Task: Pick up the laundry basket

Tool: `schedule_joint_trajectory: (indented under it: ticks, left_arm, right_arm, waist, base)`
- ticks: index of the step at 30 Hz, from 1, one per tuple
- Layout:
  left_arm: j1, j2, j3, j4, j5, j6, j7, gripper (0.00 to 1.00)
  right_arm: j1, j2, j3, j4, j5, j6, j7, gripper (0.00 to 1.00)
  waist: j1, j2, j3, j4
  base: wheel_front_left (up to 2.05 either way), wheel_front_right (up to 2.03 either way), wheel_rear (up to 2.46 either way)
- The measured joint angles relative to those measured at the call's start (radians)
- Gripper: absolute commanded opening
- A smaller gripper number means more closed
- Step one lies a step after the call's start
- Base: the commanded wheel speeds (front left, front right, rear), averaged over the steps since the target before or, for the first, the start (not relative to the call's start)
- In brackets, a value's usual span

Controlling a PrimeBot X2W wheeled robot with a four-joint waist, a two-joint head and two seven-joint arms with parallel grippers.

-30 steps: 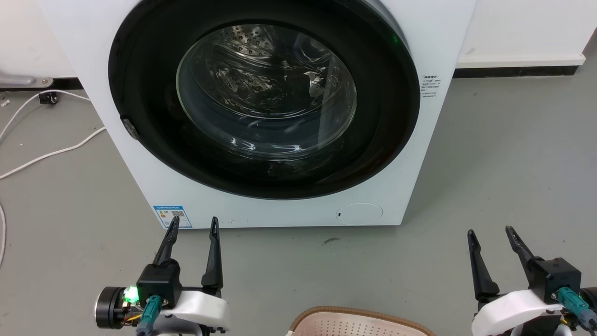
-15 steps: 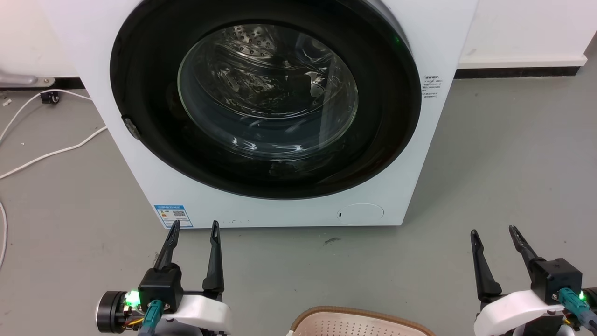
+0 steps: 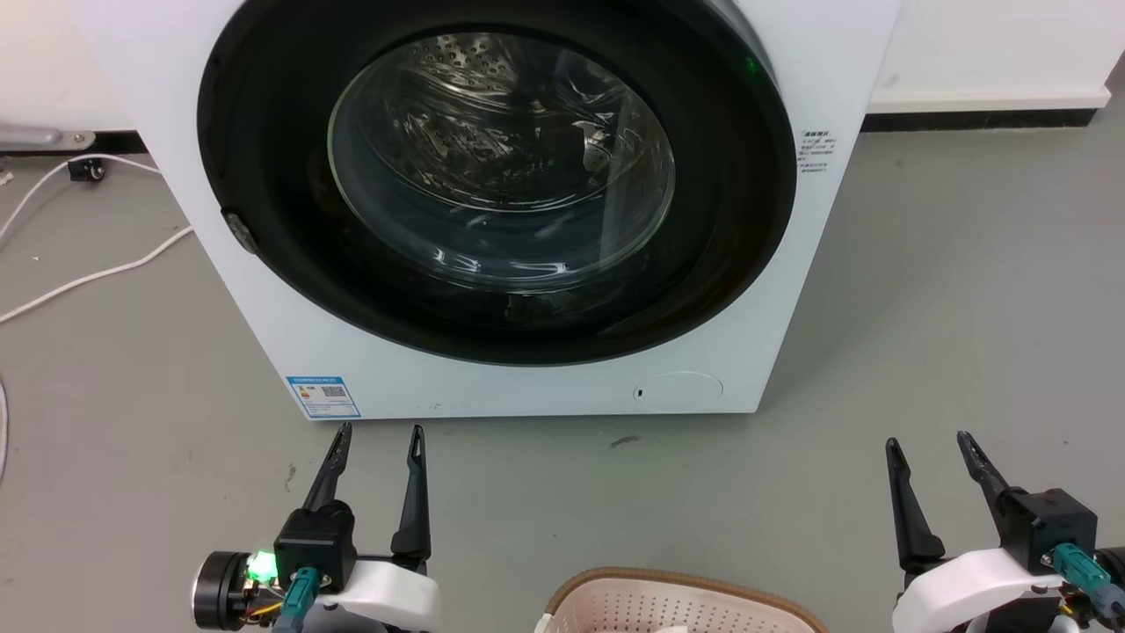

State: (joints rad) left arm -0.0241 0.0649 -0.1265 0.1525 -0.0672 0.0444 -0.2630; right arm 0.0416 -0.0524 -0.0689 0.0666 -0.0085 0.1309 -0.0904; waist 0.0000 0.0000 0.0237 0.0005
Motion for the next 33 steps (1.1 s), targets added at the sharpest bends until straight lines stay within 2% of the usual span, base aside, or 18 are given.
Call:
schedule_joint_trajectory:
  ticks: [18,26,33]
  left_arm:
    - [-0.016,-0.010,-0.051,0.173,-0.016,0.013,0.000,1.00]
    - [-0.082,-0.013,-0.091,0.339,-0.045,0.018,0.000,1.00]
    - [-0.169,-0.014,-0.126,0.503,-0.069,0.006,0.006,1.00]
  right_arm:
    - [-0.021,0.000,0.015,0.145,0.062,0.000,-0.024,1.00]
    - [-0.065,-0.009,0.030,0.301,0.099,0.000,-0.019,1.00]
    - [-0.127,-0.021,0.049,0.449,0.147,0.000,-0.034,1.00]
  waist:
    - [0.0000,0.0000,0.116,-0.046]
    - [0.0001,0.0000,0.194,-0.066]
    - [0.0002,0.0000,0.263,-0.089]
  base:
    - [0.00,0.00,0.00]
    - [0.00,0.00,0.00]
    - [0.00,0.00,0.00]
